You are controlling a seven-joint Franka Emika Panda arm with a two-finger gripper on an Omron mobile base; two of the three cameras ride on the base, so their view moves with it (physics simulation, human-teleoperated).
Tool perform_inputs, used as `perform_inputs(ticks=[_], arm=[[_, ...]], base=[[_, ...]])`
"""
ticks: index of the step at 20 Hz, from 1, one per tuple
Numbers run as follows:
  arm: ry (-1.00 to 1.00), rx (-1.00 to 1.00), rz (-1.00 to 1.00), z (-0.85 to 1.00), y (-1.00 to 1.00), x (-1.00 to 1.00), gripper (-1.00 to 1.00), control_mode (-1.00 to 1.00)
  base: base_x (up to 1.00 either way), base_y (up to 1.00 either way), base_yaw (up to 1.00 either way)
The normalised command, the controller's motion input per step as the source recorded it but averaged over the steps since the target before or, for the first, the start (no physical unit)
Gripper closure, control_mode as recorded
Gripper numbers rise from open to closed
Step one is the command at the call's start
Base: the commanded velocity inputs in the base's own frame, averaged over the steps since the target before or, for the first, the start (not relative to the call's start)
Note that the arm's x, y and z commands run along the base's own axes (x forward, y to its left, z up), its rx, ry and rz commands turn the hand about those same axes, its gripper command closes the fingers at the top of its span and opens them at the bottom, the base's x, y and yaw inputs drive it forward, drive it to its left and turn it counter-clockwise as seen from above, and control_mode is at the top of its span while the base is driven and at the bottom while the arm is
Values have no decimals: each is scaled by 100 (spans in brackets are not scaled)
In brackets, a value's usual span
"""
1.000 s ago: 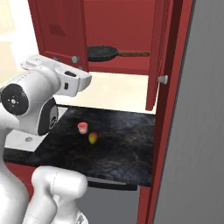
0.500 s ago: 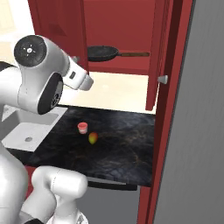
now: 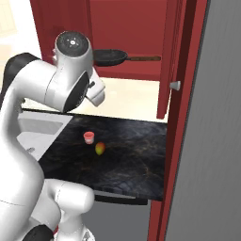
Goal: Pick the pan from the cabinet and place it on the stove. Then turn on the stove burner for the pan.
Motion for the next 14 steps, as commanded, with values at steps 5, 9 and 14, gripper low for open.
perform_inputs(ticks=[5, 9, 14], arm=[[0, 20, 0, -12, -1, 8, -100, -100], [-7, 14, -3, -4, 0, 14, -100, -100], [-11, 8, -9, 0, -1, 13, -100, -100]], base=[[0, 0, 0], [0, 0, 0], [0, 0, 0]])
